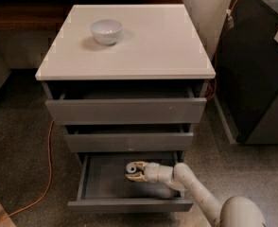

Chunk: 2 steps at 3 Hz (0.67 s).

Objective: Place redbull can into bottom drawer

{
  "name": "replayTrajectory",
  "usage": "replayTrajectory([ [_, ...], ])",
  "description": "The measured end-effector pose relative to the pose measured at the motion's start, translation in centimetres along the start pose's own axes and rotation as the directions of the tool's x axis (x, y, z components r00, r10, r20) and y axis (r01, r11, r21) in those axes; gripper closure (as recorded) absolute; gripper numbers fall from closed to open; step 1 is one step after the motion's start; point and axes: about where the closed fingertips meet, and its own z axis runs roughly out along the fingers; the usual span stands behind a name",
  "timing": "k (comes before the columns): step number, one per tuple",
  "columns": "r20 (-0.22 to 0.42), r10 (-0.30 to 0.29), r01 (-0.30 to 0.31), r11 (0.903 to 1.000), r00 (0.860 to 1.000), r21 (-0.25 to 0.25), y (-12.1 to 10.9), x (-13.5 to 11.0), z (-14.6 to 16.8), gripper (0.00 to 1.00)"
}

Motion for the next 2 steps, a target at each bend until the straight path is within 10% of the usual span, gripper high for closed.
replayTrajectory([
  [2, -0.014, 0.025, -0.025, 0.9994, 1.0, -0.023, 0.0, 3.8, 1.9, 0.98],
])
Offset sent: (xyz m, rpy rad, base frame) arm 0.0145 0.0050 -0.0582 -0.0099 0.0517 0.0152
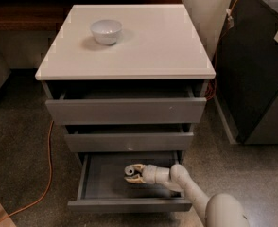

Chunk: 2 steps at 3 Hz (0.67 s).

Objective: Place redbull can into bottom drawer

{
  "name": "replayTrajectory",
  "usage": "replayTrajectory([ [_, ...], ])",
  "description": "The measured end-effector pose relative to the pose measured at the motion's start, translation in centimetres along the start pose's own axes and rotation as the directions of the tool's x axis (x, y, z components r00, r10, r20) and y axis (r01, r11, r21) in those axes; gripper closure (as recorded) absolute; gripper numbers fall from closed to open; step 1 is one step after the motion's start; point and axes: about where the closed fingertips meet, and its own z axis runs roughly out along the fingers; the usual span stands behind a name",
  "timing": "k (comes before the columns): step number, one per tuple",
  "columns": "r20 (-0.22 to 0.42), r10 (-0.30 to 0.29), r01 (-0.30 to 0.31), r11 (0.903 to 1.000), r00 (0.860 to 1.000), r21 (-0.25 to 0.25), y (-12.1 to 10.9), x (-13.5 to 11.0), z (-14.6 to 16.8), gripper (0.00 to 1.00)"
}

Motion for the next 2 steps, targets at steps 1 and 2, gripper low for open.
replayTrajectory([
  [1, -0.004, 0.005, -0.005, 1.0, 1.0, -0.003, -0.08, 0.98, 0.53, 0.75],
  [2, -0.016, 0.019, -0.019, 0.9997, 1.0, -0.012, -0.2, 1.92, 1.17, 0.44],
])
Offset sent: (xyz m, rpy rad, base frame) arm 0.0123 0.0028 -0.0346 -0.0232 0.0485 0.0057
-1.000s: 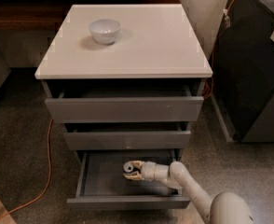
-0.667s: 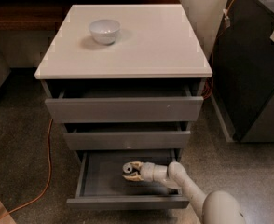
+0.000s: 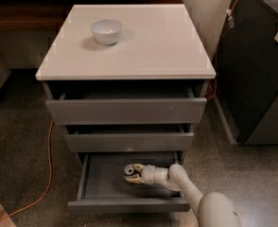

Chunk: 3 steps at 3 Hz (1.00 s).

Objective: Place redbull can into bottom drawer

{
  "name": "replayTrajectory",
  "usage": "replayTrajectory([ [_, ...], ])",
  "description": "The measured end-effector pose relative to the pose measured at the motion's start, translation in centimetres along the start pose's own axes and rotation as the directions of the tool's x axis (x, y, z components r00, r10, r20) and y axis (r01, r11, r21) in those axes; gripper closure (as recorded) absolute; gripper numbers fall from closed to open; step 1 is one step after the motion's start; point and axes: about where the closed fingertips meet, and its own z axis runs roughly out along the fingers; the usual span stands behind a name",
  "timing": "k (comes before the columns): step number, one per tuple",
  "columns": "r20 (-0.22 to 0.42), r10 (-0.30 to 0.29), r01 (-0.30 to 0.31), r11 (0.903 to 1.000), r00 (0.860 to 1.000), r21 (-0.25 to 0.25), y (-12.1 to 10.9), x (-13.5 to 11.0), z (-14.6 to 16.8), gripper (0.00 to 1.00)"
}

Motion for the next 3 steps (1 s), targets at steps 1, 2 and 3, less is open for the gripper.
replayTrajectory([
  [1, 0.003, 0.0, 0.0, 1.0, 1.0, -0.004, 0.21, -0.1, 0.22, 0.2],
  [2, 0.004, 0.001, -0.001, 1.0, 1.0, -0.008, 0.38, -0.15, 0.48, 0.0],
  [3, 0.005, 0.001, -0.001, 1.0, 1.0, -0.009, 0.42, -0.16, 0.55, 0.0],
])
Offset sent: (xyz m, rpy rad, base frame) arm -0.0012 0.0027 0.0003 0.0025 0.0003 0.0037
